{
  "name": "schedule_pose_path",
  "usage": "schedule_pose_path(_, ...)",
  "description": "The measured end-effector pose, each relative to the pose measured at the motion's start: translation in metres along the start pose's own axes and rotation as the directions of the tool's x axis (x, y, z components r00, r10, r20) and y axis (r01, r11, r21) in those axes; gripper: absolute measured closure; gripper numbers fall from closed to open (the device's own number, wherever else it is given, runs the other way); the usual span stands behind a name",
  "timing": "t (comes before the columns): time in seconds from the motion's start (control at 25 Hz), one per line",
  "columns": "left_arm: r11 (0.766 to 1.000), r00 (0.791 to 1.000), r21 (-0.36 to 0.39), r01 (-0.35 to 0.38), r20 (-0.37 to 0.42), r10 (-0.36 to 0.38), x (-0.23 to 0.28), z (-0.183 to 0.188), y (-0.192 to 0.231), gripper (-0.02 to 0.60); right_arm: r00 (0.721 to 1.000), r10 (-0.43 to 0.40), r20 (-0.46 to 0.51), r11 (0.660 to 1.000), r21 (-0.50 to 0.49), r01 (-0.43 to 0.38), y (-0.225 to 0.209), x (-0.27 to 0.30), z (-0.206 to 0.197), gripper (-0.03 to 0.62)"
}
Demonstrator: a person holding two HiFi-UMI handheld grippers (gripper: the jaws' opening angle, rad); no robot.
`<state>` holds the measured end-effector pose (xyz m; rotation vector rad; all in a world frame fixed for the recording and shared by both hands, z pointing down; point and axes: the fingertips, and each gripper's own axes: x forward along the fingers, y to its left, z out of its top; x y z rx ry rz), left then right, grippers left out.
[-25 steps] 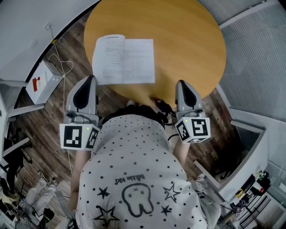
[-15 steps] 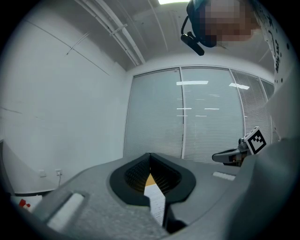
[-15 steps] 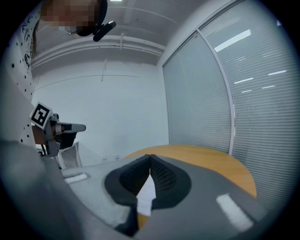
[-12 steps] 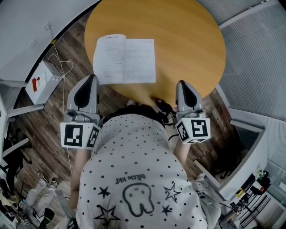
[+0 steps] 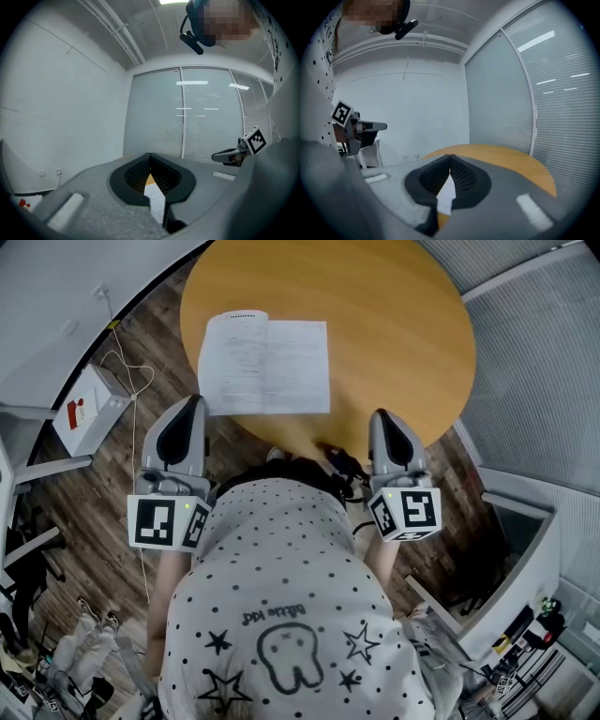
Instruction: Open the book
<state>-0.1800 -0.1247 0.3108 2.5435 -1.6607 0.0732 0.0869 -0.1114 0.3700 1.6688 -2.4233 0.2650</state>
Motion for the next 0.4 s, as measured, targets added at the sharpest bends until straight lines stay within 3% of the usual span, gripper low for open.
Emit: schedule_pose_path(0.4, 1.0, 1.0, -0.004, -0.001, 0.0, 0.001, -0.003, 0.001, 0.014, 0.571, 1.0, -0.001, -0.006, 1.0, 0.002, 0.001, 0.012, 0.008, 0.001, 0.591)
